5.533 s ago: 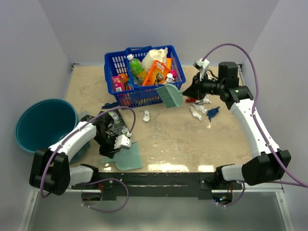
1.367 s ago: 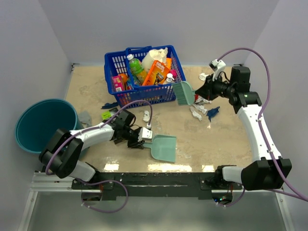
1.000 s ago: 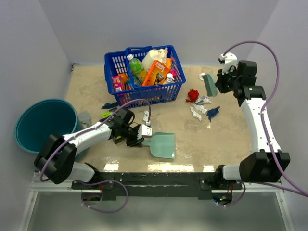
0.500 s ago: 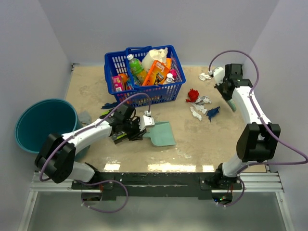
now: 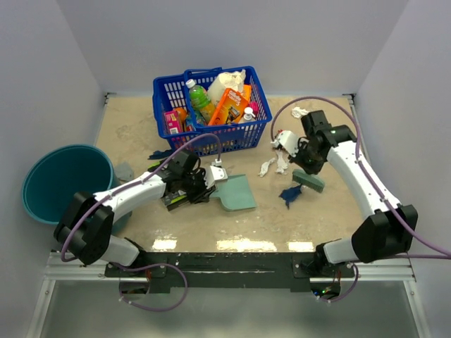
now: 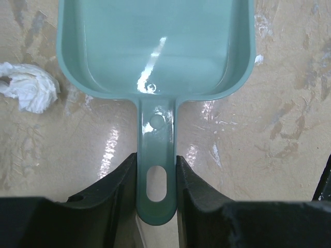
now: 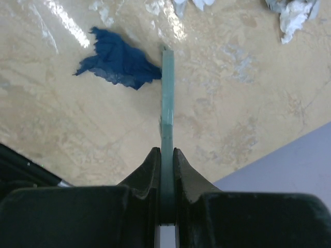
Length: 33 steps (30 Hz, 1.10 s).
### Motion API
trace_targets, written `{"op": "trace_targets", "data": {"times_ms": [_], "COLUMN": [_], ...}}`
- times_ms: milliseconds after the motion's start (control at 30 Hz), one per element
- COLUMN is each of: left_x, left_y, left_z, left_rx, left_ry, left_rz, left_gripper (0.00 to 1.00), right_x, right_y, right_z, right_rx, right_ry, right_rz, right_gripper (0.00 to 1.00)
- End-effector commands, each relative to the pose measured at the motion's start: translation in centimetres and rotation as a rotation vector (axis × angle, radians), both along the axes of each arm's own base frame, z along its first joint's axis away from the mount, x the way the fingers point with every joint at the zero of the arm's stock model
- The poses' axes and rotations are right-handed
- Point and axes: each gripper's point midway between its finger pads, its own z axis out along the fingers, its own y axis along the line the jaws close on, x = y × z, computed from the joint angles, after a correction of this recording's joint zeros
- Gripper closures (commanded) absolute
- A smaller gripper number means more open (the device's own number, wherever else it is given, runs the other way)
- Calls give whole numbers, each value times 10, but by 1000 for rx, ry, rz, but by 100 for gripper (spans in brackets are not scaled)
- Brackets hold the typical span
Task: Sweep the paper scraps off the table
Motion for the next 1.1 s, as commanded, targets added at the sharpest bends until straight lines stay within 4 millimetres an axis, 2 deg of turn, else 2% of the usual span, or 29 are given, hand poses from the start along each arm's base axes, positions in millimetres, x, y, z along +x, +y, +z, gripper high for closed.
{"op": "trace_targets", "data": {"times_ms": [0, 33, 67, 133, 167, 233, 267, 333, 367, 433, 467, 533, 567, 633, 667, 700, 767, 800, 833, 933, 1000, 1033, 1067], "left_x": [16, 16, 15, 13, 8, 0, -5, -8, -11, -12, -12, -14, -16, -17, -17, -18, -18, -18, -18, -16, -14, -14, -16], "left_y": [-13, -13, -13, -12, -13, -14, -13, -12, -10, -9, -8, -9, -10, -10, -12, -11, -11, -11, -9, -8, -8, -8, -11], "left_z": [21, 21, 19, 18, 16, 16, 15, 13, 13, 13, 13, 13, 15, 14, 17, 16, 17, 17, 17, 19, 21, 21, 25], "left_rx": [-44, -41, -39, -38, -42, -53, -55, -52, -50, -46, -45, -49, -58, -63, -73, -74, -76, -77, -75, -74, -75, -78, -103], "left_ry": [-50, -49, -46, -39, -22, -4, 12, 23, 29, 26, 25, 31, 42, 60, 63, 70, 74, 78, 86, 86, 77, 80, 86], "left_rz": [-11, -12, -16, -20, -34, -72, -89, -91, -91, -96, -97, -108, -118, -119, -122, -123, -126, -128, -124, -125, -122, -123, -144], "left_gripper": [100, 100, 100, 100, 100, 100, 100, 100, 100, 100, 100, 100, 100, 100, 100, 100, 100, 100, 100, 100, 100, 100, 100], "right_x": [35, 52, 78, 109, 134, 159, 178, 197, 216, 236, 254, 272, 287, 301, 311, 320, 330, 336, 339, 338, 327, 320, 306], "right_y": [-12, -25, -29, -44, -48, -55, -56, -60, -61, -68, -68, -71, -70, -67, -65, -64, -59, -57, -51, -50, -48, -47, -48], "right_z": [65, 63, 84, 88, 100, 106, 112, 117, 116, 115, 116, 117, 112, 107, 112, 94, 87, 69, 62, 37, 18, 20, -1], "right_rx": [52, 57, 72, 90, 90, 74, 78, 73, 71, 45, 49, 44, 43, 36, 40, 30, 8, -9, -23, -84, -103, -106, -118], "right_ry": [-162, -163, -260, -333, -445, -547, -634, -708, -749, -795, -836, -890, -899, -893, -909, -882, -873, -838, -818, -739, -656, -646, -580], "right_rz": [-7, -74, -108, -198, -221, -247, -257, -279, -288, -329, -333, -350, -345, -315, -305, -293, -219, -185, -106, 1, 65, 85, 106], "right_gripper": [100, 100, 100, 100, 100, 100, 100, 100, 100, 100, 100, 100, 100, 100, 100, 100, 100, 100, 100, 100, 100, 100, 100]}}
